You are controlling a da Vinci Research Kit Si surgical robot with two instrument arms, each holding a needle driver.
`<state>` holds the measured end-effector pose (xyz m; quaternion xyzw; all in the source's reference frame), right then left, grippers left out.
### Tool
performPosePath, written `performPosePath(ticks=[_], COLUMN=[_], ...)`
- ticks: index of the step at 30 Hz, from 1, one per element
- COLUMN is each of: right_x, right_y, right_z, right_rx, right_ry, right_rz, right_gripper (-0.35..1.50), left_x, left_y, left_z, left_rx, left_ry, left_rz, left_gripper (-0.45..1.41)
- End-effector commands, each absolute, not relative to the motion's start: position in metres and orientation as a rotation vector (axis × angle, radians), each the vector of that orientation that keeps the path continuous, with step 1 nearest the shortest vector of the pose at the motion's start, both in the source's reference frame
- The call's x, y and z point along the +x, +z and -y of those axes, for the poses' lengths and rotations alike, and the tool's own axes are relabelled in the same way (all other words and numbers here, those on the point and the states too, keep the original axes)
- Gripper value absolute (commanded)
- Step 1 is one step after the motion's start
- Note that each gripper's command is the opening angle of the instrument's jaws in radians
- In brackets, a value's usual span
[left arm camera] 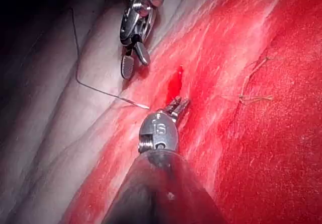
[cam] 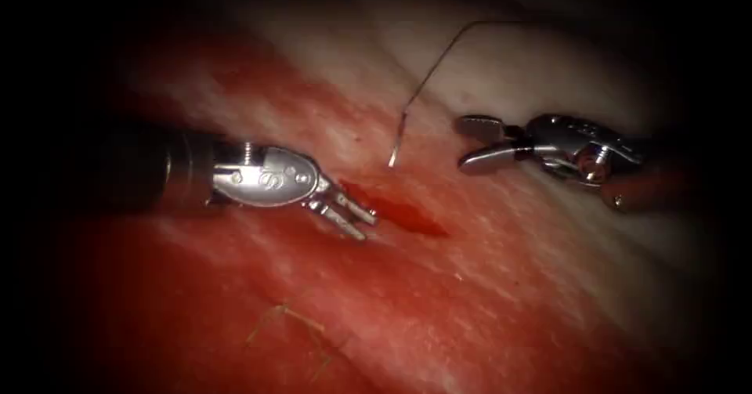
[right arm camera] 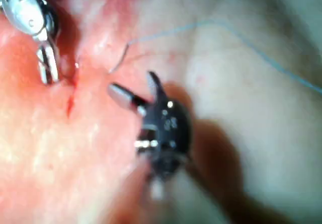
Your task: Wound Closure
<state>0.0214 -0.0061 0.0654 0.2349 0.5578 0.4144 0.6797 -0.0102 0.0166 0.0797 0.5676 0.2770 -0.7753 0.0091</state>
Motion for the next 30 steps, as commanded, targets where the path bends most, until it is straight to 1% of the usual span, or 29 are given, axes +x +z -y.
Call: performPosePath(ticks=[1,3,10,15,20,25,30], right_x=[0.0221,0.0221,0.0222,0.0222,0.0223,0.0223,0.0225], right_y=[0.0659,0.0658,0.0656,0.0656,0.0656,0.0657,0.0657], right_z=[0.0067,0.0067,0.0069,0.0071,0.0073,0.0074,0.0077], right_rx=[0.531,0.531,0.531,0.531,0.530,0.525,0.528], right_ry=[0.930,0.930,0.930,0.929,0.927,0.922,0.925], right_rz=[-1.252,-1.252,-1.255,-1.255,-1.256,-1.257,-1.257], right_gripper=[1.01,1.01,0.99,0.99,0.99,0.99,0.98], left_x=[-0.0106,-0.0105,-0.0103,-0.0104,-0.0098,-0.0098,-0.0097], left_y=[0.0803,0.0803,0.0792,0.0772,0.0748,0.0726,0.0711], left_z=[-0.0164,-0.0162,-0.0156,-0.0158,-0.0160,-0.0166,-0.0167], left_rx=[1.774,1.770,1.735,1.761,1.817,1.906,1.943], left_ry=[-2.435,-2.477,-2.670,-2.671,-2.638,-2.553,-2.502], left_rz=[-0.904,-0.976,-1.347,-1.416,-1.565,-1.631,-1.857], left_gripper=[-0.45,-0.45,-0.45,-0.45,-0.45,-0.45,-0.45])
